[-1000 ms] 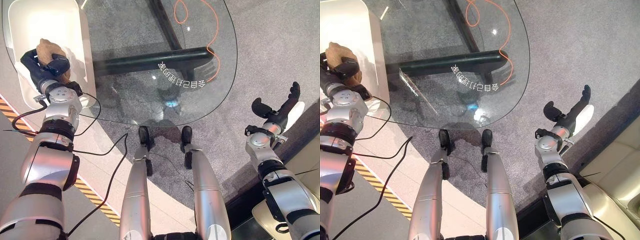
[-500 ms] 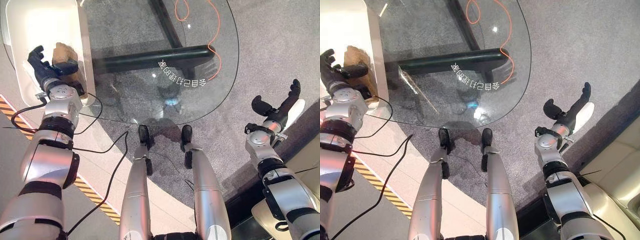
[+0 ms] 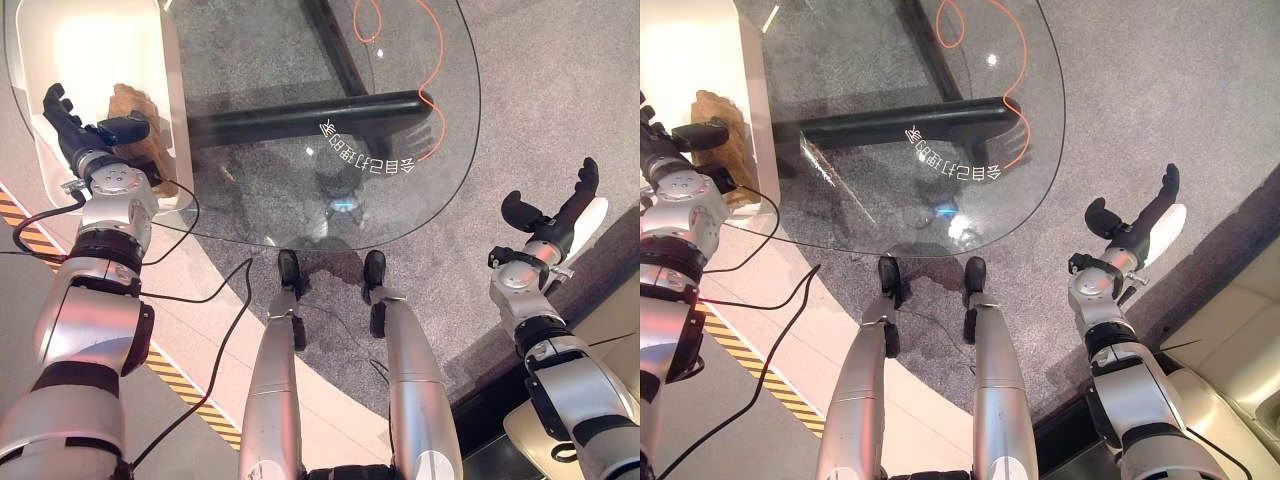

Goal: Wipe the table with a cloth and put it in the basket.

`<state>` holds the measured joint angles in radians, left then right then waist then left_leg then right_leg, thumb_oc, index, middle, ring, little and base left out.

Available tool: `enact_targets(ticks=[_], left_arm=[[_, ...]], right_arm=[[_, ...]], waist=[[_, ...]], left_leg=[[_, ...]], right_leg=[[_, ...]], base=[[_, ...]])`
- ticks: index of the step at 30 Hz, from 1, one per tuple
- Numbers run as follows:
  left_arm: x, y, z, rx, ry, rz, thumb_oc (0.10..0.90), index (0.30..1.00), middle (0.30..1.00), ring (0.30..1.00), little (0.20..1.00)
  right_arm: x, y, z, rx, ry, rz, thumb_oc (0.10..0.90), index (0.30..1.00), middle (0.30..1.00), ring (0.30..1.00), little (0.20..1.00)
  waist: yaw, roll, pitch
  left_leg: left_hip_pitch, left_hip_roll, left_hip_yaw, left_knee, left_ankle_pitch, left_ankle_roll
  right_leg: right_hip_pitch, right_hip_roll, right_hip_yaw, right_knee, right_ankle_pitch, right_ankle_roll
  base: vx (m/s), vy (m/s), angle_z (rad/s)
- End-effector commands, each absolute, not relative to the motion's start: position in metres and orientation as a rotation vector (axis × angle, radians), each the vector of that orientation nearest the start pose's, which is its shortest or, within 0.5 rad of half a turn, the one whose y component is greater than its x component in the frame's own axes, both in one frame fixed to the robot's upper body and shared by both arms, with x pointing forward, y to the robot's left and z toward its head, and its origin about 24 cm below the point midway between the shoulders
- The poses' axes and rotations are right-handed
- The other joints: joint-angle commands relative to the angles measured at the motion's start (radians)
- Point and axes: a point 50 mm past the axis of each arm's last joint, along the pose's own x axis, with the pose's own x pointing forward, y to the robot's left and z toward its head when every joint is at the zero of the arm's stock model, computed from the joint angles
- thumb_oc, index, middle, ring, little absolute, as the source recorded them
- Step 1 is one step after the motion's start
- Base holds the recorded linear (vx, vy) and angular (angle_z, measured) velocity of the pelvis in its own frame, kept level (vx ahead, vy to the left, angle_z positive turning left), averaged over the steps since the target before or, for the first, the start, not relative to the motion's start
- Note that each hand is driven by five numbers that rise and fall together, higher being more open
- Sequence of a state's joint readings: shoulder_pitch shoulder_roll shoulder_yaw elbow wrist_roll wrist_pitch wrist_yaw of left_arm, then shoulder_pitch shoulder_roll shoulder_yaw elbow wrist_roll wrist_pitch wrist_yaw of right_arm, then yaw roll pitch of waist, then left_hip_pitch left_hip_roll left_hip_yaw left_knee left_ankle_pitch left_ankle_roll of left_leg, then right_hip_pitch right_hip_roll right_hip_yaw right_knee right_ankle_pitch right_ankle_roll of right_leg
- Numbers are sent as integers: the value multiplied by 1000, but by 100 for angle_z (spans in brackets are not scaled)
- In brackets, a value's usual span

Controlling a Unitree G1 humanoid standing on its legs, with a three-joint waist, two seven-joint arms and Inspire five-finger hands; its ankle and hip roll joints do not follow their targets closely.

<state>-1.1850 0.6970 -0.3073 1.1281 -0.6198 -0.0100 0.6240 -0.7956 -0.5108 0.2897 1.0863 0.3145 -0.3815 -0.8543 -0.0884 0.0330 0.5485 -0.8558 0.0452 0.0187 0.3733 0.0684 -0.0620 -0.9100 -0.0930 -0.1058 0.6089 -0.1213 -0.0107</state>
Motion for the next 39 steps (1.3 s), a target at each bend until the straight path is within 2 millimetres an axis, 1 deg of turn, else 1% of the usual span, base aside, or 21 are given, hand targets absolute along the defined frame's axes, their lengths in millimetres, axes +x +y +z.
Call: enact_targets(ticks=[1, 3, 6, 9, 10, 12, 16, 17, 19, 20, 21, 24, 25, 27, 28, 29, 32, 33, 34, 36, 39], left_arm=[[363, 338, 297, 18, -420, 994, 800, 900, 900, 900, 900], [363, 336, 296, -11, -446, 980, 800, 900, 900, 900, 900], [360, 335, 287, -39, -495, 948, 800, 900, 900, 900, 900], [355, 341, 264, -75, -505, 917, 800, 900, 900, 900, 900], [352, 345, 255, -98, -498, 906, 800, 900, 900, 900, 900], [344, 357, 230, -90, -444, 903, 800, 900, 900, 900, 900], [328, 374, 186, -61, -311, 887, 800, 900, 900, 900, 900], [319, 380, 161, -80, -254, 879, 800, 900, 900, 900, 900], [313, 381, 143, -87, -208, 856, 800, 900, 900, 900, 900], [305, 379, 121, -74, -146, 818, 800, 900, 900, 900, 900], [305, 379, 121, -74, -146, 818, 800, 900, 900, 900, 900], [275, 368, 50, -67, 60, 701, 800, 900, 900, 900, 900], [269, 367, 40, -75, 91, 698, 800, 900, 900, 900, 900], [245, 359, -2, -123, 241, 693, 800, 900, 900, 900, 900], [242, 358, -6, -134, 260, 693, 800, 900, 900, 900, 900], [212, 348, -45, -149, 417, 687, 800, 900, 900, 900, 900], [176, 331, -85, -185, 590, 689, 800, 900, 900, 900, 900], [162, 325, -98, -138, 684, 669, 800, 900, 900, 900, 900], [156, 323, -102, -115, 706, 664, 800, 900, 900, 900, 900], [126, 311, -123, -43, 879, 618, 800, 900, 900, 900, 900], [104, 300, -137, -4, 1024, 528, 800, 900, 900, 900, 900]], right_arm=[[348, -302, 131, -279, -288, -957, 800, 900, 900, 900, 900], [347, -301, 124, -275, -261, -949, 800, 900, 900, 900, 900], [343, -293, 99, -268, -172, -884, 800, 900, 900, 900, 900], [337, -288, 68, -280, -23, -772, 800, 900, 900, 900, 900], [332, -289, 53, -284, 42, -737, 800, 900, 900, 900, 900], [315, -295, 24, -285, 177, -696, 800, 900, 900, 900, 900], [281, -311, -15, -272, 378, -649, 800, 900, 900, 900, 900], [265, -315, -32, -275, 462, -617, 800, 900, 900, 900, 900], [253, -316, -43, -280, 510, -610, 800, 900, 900, 900, 900], [237, -317, -56, -283, 578, -590, 800, 900, 900, 900, 900], [237, -317, -56, -283, 578, -590, 800, 900, 900, 900, 900], [192, -317, -88, -319, 749, -567, 800, 900, 900, 900, 900], [187, -316, -91, -326, 770, -561, 800, 900, 900, 900, 900], [164, -314, -105, -342, 864, -556, 800, 900, 900, 900, 900], [161, -314, -107, -343, 876, -553, 800, 900, 900, 900, 900], [143, -312, -117, -376, 963, -524, 800, 900, 900, 900, 900], [126, -306, -127, -422, 1063, -467, 800, 900, 900, 900, 900], [118, -304, -131, -433, 1106, -440, 800, 900, 900, 900, 900], [117, -303, -132, -433, 1114, -438, 800, 900, 900, 900, 900], [106, -298, -138, -447, 1171, -390, 800, 900, 900, 900, 900], [99, -291, -143, -455, 1215, -341, 800, 900, 900, 900, 900]], waist=[[9, -4, -28], [9, -4, -28], [13, -7, -28], [23, -10, -29], [27, -11, -32], [39, -13, -82], [55, -18, -163], [61, -18, -199], [66, -17, -224], [70, -16, -252], [70, -16, -252], [84, -9, -332], [84, -8, -340], [87, -6, -380], [87, -5, -383], [92, -3, -422], [98, -5, -458], [102, -7, -468], [103, -8, -471], [106, -14, -489], [106, -19, -495]], left_leg=[[46, -45, 36, 98, -142, 36], [57, -48, 32, 96, -144, 36], [119, -57, 24, 67, -140, 34], [226, -70, 27, -3, -119, 27], [273, -74, 26, -35, -109, 24], [346, -74, 25, -98, -94, 20], [460, -68, 31, -182, -80, 15], [505, -69, 28, -213, -75, 16], [540, -71, 23, -237, -73, 17], [582, -71, 16, -266, -70, 18], [582, -71, 16, -266, -70, 18], [701, -68, 12, -344, -65, 20], [711, -68, 11, -348, -66, 21], [753, -69, 5, -367, -66, 25], [757, -69, 3, -369, -66, 25], [795, -67, -1, -391, -67, 26], [834, -64, -8, -421, -63, 24], [854, -63, -12, -437, -63, 23], [857, -63, -11, -440, -63, 23], [871, -57, -1, -449, -67, 19], [882, -50, 13, -452, -72, 18]], right_leg=[[62, 70, 9, -64, -8, 24], [71, 73, 14, -66, -7, 26], [127, 79, 20, -97, 3, 35], [235, 73, 13, -168, 24, 44], [284, 70, 11, -200, 32, 48], [359, 62, 6, -259, 41, 53], [484, 42, 1, -339, 51, 63], [532, 36, 1, -367, 57, 67], [570, 31, -1, -389, 61, 69], [619, 29, -3, -418, 64, 72], [619, 29, -3, -418, 64, 72], [749, 26, -18, -489, 69, 81], [761, 27, -18, -493, 69, 80], [810, 30, -21, -514, 70, 80], [815, 30, -21, -517, 70, 80], [853, 32, -24, -540, 72, 82], [894, 31, -27, -571, 80, 86], [914, 29, -31, -589, 84, 89], [919, 28, -34, -596, 86, 90], [938, 23, -45, -618, 94, 98], [948, 18, -55, -630, 98, 102]], base=[[0, 0, 0], [2, -36, 0], [-3, -35, 2], [-3, -19, -4], [17, -34, -9], [75, -18, -11], [90, -13, -15], [99, 4, -1], [81, 5, -4], [63, 4, -8], [84, 6, -8], [129, 16, 4], [147, 37, 15], [139, 29, 12], [190, 23, 10], [181, 20, 7], [148, 30, 6], [90, 30, 3], [69, 23, 0], [49, 21, 1], [11, 8, 0]])
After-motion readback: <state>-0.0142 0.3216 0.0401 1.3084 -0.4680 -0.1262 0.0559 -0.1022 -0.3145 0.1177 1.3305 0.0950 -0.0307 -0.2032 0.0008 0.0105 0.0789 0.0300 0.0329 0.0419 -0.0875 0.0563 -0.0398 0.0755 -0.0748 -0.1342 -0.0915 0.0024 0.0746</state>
